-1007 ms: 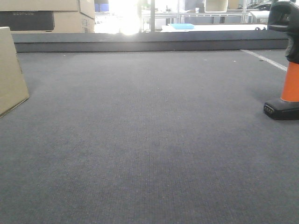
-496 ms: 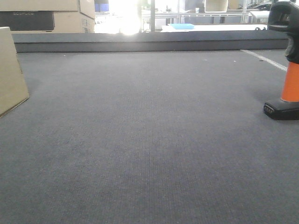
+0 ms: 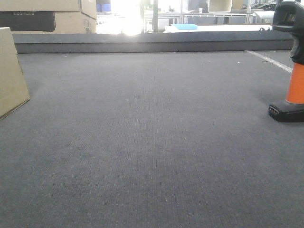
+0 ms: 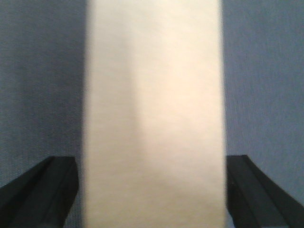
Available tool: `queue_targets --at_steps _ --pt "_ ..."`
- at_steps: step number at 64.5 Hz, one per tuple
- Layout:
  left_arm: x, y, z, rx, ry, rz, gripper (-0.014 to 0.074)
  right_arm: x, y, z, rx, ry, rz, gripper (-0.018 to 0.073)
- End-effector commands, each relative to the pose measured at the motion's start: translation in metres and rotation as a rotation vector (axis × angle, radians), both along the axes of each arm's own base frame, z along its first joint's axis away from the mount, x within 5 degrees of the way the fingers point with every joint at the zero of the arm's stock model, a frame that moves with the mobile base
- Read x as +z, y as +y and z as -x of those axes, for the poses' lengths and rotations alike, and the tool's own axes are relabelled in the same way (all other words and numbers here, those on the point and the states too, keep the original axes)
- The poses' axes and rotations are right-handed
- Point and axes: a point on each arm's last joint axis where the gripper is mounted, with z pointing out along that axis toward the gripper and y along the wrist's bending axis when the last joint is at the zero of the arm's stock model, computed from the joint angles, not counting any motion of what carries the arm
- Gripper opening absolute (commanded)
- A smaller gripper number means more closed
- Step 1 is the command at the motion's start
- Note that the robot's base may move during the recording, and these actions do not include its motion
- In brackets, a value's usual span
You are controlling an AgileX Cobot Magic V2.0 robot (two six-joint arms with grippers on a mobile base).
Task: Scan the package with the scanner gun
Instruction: 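Close the left gripper on the box top and tilt it up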
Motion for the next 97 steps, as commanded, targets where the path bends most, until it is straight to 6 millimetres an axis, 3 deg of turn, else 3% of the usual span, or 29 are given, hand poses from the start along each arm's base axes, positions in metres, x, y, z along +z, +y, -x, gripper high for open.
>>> queue_targets --at_steps 1,6,10,24,35,48,59,80,89,97 --pt "-0.002 -0.005 -0.001 -0.038 0.009 -0.046 0.0486 0.002 0.000 0.001 -0.004 -0.023 0.004 -0.0162" --pt "-0.002 -0.005 -0.001 -0.039 0.010 -0.050 0.0432 0.002 0.000 0.001 -0.004 -0.023 0.004 -0.0162" --pt "-0.002 -0.005 -0.001 -0.039 0.011 -0.052 0.0338 0.002 0.000 0.001 -0.004 -0.023 0.004 -0.0162" --pt "-0.001 -0.007 -0.001 -0.024 0.008 -0.025 -0.0110 0.002 0.000 0.001 -0.004 -0.023 0.004 -0.0162" --pt "0.006 -0.019 -0.004 0.045 -0.010 0.161 -0.0111 0.002 0.000 0.001 -0.004 -0.023 0.004 -0.0162" --pt "0.033 -0.043 -0.003 0.080 -0.002 0.440 -0.0111 0.002 0.000 0.001 -0.004 -0.023 0.004 -0.0162" --pt "0.041 -0.067 -0.003 0.222 -0.061 0.411 -0.0111 0.002 0.000 0.001 -0.004 -0.023 0.004 -0.0162" --pt "0.042 -0.160 0.009 0.094 -0.101 0.415 -0.0111 0.002 0.000 0.001 -0.004 -0.025 0.004 -0.0162" --pt "0.033 -0.187 0.016 0.075 -0.105 0.448 -0.0111 0.015 -0.001 0.004 -0.016 -0.170 0.007 -0.0162" --pt "0.018 -0.196 0.023 0.078 -0.084 0.439 -0.0111 0.013 0.000 0.002 -0.003 -0.045 0.005 -0.0162"
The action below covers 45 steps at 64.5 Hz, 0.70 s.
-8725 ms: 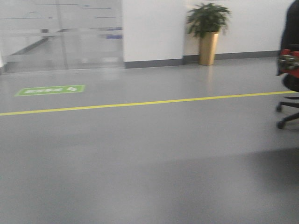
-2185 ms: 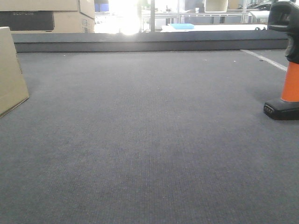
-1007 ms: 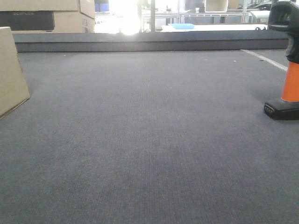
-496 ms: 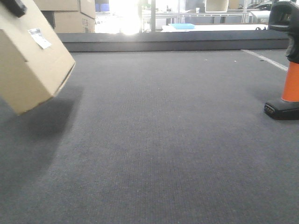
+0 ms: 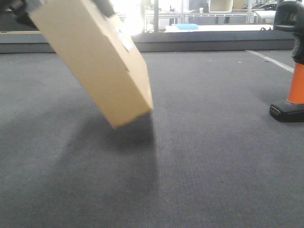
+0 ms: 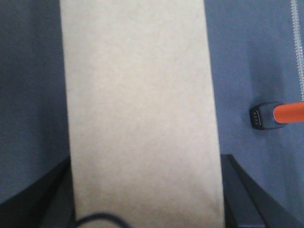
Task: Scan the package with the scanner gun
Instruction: 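Close the left gripper on the box top and tilt it up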
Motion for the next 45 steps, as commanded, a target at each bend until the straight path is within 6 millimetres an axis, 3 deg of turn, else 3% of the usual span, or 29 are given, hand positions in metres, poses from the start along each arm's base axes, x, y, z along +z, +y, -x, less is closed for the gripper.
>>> queue_targets --at_steps 1,20,45 --pt "-0.008 -0.007 0.005 0.007 -0.003 0.002 -0.0111 0.004 0.001 0.001 0.007 0.061 0.003 -0.0162" --pt "-0.017 -0.006 0.008 -0.023 0.010 -0.041 -0.0111 0.035 0.003 0.009 0.029 0.194 0.006 -0.0162" --pt "-0.019 -0.007 0.011 -0.093 0.011 -0.079 -0.0111 0.043 0.002 -0.044 0.038 0.562 -0.008 -0.0162"
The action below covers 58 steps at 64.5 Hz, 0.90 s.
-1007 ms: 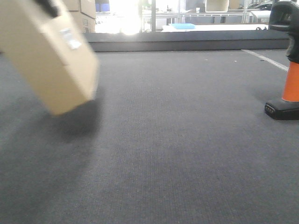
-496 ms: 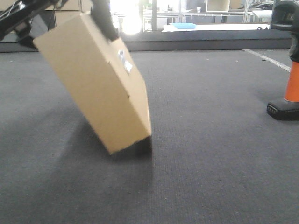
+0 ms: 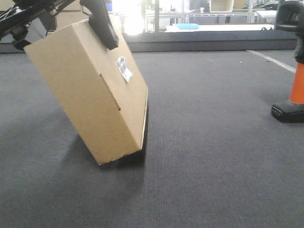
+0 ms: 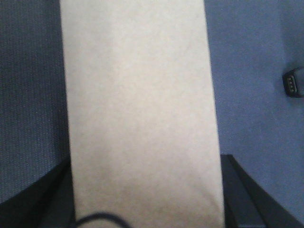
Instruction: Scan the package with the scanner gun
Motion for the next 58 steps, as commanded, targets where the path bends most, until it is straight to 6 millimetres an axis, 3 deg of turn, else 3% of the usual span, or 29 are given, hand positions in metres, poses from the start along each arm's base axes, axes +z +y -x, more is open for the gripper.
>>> queue_targets --at_steps 1,14,26,38,58 --pt "0.002 -0.002 0.000 -0.010 -0.015 0.011 -0.0111 0.003 -0.001 -0.016 -0.001 0.082 0.004 -0.0162" --pt "0.002 -0.008 -0.006 -0.021 0.034 0.002 -0.0111 0.009 -0.003 -0.046 -0.017 0.024 0.006 -0.0162" --pt "0.008 -0.015 -0.019 -0.021 0.015 0.012 -0.0111 0.004 -0.002 -0.052 -0.030 0.044 -0.060 -0.0162" --pt "0.009 -0.015 -0.021 -0.016 -0.005 0.021 -0.0111 -0.017 -0.004 -0.064 -0.056 0.101 -0.099 -0.0162" --pt "0.012 -0.014 -0.027 0.005 -0.057 0.044 -0.0111 -0.044 -0.013 -0.087 -0.134 -0.056 -0.065 -0.0162"
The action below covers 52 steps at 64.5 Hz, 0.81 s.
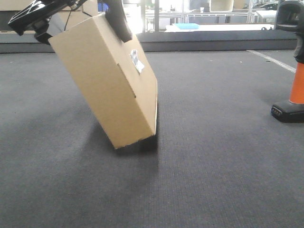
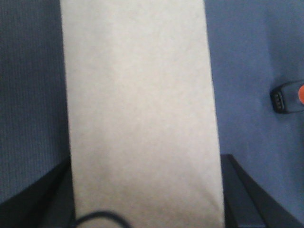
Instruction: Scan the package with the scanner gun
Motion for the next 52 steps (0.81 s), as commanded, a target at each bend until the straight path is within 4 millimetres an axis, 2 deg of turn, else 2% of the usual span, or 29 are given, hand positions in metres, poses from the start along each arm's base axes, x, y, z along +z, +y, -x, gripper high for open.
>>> queue_targets --at_steps 1,11,26,33,42,52 --pt "0.004 -0.002 -0.003 0.009 -0.032 0.026 -0.0111 -0.005 -0.003 -0.004 -0.033 -0.082 0.016 -0.0162" --pt "-0.003 0.000 -0.012 0.029 -0.036 0.024 -0.0111 -0.015 -0.007 -0.002 -0.078 -0.228 0.027 -0.0162" --pt "-0.009 -0.001 -0.015 0.029 -0.025 0.012 -0.0111 -0.034 0.000 -0.012 0.007 -0.255 0.027 -0.0162" --pt "-0.008 -0.001 -0.017 0.033 -0.041 0.019 -0.0111 -0.043 -0.001 -0.019 -0.008 -0.246 -0.042 -0.0162" --pt "-0.008 -0.001 -0.017 0.035 -0.050 0.023 -0.0111 -0.048 -0.001 -0.025 -0.011 -0.288 -0.045 -0.0162" --pt "-0.008 -0.001 -0.018 0.033 -0.056 0.016 -0.0111 -0.055 -0.001 -0.030 -0.017 -0.256 -0.098 -0.0149"
